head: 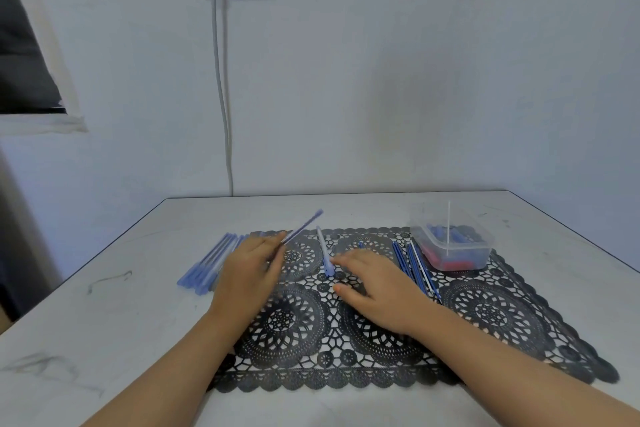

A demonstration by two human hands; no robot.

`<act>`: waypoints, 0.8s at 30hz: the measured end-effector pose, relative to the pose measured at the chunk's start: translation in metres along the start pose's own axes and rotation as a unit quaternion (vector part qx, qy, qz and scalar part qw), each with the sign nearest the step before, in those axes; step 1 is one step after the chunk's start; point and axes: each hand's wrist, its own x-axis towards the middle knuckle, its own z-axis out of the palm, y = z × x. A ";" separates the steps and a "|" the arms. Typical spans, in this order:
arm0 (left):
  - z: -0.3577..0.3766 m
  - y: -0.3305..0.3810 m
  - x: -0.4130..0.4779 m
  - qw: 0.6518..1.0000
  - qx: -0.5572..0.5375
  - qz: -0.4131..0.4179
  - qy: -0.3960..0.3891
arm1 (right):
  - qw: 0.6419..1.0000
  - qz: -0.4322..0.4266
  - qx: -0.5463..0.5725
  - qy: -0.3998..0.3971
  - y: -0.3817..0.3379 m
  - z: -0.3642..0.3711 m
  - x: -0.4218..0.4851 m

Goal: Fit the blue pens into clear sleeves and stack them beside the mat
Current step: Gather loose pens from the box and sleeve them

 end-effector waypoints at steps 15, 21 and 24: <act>0.005 0.001 0.007 0.964 0.105 -0.106 -0.222 | 0.983 0.033 -0.089 -0.160 -0.002 0.005 0.000; 0.010 -0.003 0.005 0.944 0.140 -0.097 -0.282 | 0.983 0.032 -0.081 -0.162 -0.003 0.004 0.000; 0.011 -0.006 0.005 0.941 0.141 -0.099 -0.291 | 0.983 0.031 -0.080 -0.162 -0.002 0.004 0.000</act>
